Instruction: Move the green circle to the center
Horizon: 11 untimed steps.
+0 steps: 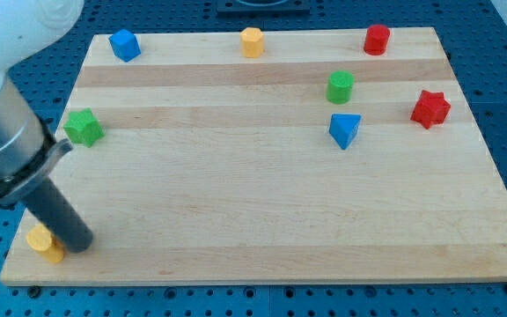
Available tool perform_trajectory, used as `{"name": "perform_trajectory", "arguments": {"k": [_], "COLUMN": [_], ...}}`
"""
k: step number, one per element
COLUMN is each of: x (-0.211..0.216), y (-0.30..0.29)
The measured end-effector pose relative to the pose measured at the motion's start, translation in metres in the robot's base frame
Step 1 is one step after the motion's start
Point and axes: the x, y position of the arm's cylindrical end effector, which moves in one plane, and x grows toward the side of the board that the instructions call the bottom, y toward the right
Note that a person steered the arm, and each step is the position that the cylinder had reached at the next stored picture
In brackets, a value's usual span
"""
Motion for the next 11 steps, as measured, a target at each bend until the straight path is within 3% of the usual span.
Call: {"name": "perform_trajectory", "arguments": {"k": [1,3,5,7,8,9,11], "x": [-0.027,-0.127,-0.234,-0.301,-0.287,-0.258,-0.251], "y": [0.03,0.117,0.255,0.37,0.391,0.36,0.263]}}
